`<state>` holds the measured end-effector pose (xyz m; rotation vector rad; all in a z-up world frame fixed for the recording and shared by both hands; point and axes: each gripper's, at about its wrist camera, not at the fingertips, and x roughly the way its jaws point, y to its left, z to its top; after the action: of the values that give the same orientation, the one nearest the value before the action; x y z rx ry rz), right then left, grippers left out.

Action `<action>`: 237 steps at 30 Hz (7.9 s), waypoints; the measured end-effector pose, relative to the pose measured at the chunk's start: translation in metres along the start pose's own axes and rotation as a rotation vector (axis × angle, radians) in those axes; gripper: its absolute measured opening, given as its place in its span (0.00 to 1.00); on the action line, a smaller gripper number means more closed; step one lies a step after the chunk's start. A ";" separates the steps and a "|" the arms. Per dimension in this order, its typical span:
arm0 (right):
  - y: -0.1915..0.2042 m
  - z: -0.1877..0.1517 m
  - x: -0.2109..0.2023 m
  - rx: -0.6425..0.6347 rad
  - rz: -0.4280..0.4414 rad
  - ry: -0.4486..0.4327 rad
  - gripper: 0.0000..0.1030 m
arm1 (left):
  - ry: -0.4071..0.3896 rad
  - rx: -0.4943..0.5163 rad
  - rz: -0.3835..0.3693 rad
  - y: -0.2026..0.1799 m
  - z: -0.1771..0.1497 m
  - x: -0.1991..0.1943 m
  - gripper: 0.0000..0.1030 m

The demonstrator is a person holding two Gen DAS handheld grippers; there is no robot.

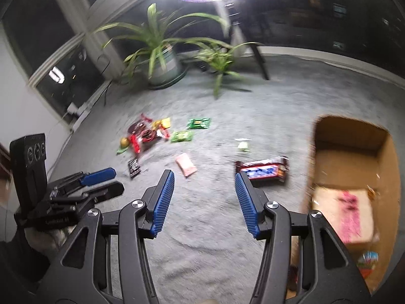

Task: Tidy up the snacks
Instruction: 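Grasp the black candy with the left tool while the right tool grasps the pink candy, then carry both candies over the box and open both tools to drop them, then grasp the yellow ball snack with the left tool while the right tool grasps the light green candy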

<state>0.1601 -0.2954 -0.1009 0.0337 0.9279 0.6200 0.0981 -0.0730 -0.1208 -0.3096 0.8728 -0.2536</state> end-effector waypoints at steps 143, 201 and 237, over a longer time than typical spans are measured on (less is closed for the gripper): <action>-0.088 -0.061 -0.102 0.237 -0.297 -0.129 0.63 | 0.072 0.336 -0.195 -0.169 -0.003 0.052 0.58; 0.020 0.091 0.237 0.036 0.185 0.389 0.24 | 0.008 -0.087 0.191 0.172 0.022 -0.006 0.57; 0.075 0.046 0.208 -0.328 -0.082 0.304 0.22 | 0.034 0.118 0.284 0.159 0.033 0.054 0.30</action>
<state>0.2500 -0.1157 -0.2047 -0.3992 1.1032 0.7060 0.1720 0.0609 -0.1971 -0.0696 0.9197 -0.0459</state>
